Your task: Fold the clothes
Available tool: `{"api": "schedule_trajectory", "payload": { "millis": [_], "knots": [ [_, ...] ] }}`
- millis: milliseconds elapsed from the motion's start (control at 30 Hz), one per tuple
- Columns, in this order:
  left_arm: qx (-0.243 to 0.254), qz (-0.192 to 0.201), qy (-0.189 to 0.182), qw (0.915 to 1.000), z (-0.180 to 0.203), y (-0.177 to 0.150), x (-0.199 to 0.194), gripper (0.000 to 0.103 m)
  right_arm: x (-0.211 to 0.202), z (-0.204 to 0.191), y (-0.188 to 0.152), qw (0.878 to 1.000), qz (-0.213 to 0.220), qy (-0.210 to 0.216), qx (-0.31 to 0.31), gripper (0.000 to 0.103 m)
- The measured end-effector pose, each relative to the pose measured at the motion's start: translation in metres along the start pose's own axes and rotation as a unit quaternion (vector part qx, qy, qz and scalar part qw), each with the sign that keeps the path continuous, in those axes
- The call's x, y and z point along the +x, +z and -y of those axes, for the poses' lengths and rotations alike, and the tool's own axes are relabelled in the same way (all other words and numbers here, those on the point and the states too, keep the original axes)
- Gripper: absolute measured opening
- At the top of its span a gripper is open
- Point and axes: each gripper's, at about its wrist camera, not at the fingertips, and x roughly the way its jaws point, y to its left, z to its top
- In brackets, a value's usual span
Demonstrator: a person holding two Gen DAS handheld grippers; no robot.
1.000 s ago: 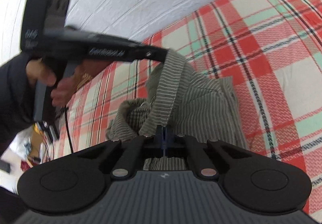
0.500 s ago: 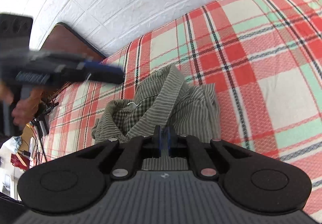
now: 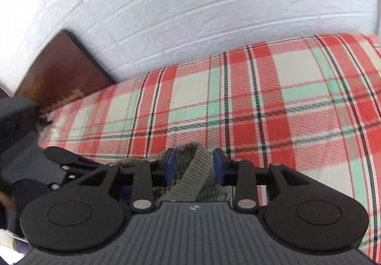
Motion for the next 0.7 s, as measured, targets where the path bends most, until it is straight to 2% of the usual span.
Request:
{"api": "schedule_trajectory", "payload": {
  "millis": [167,233,267,300,333,533,700],
  "knots": [
    [-0.017,-0.003,-0.011,0.9998,-0.003,-0.004,0.004,0.047,0.019,-0.004,0.002,0.999,-0.031,-0.028,-0.008,0.039],
    [-0.018,-0.008,-0.008,0.9998,-0.002,-0.007,0.008,0.032,0.025,-0.005,0.001,0.998,-0.043,-0.036,-0.014,0.037],
    [-0.020,-0.009,-0.006,0.9997,-0.002,-0.009,0.010,0.025,0.028,-0.005,0.001,0.998,-0.049,-0.040,-0.017,0.031],
    [-0.025,-0.005,-0.005,0.9997,-0.003,-0.011,0.009,0.010,0.031,-0.006,0.001,0.997,-0.055,-0.044,-0.020,0.007],
    [-0.031,0.003,-0.009,0.9995,-0.004,-0.012,0.007,0.005,0.032,-0.006,0.001,0.997,-0.058,-0.046,-0.021,0.006],
    [-0.036,0.050,-0.023,0.9979,-0.006,-0.025,-0.012,0.000,0.029,-0.005,-0.002,0.999,-0.034,-0.040,0.003,0.005],
    [-0.050,0.035,-0.017,0.9980,-0.010,-0.029,-0.004,0.001,0.038,-0.003,-0.006,0.998,-0.032,-0.037,0.028,0.006]
  ]
}}
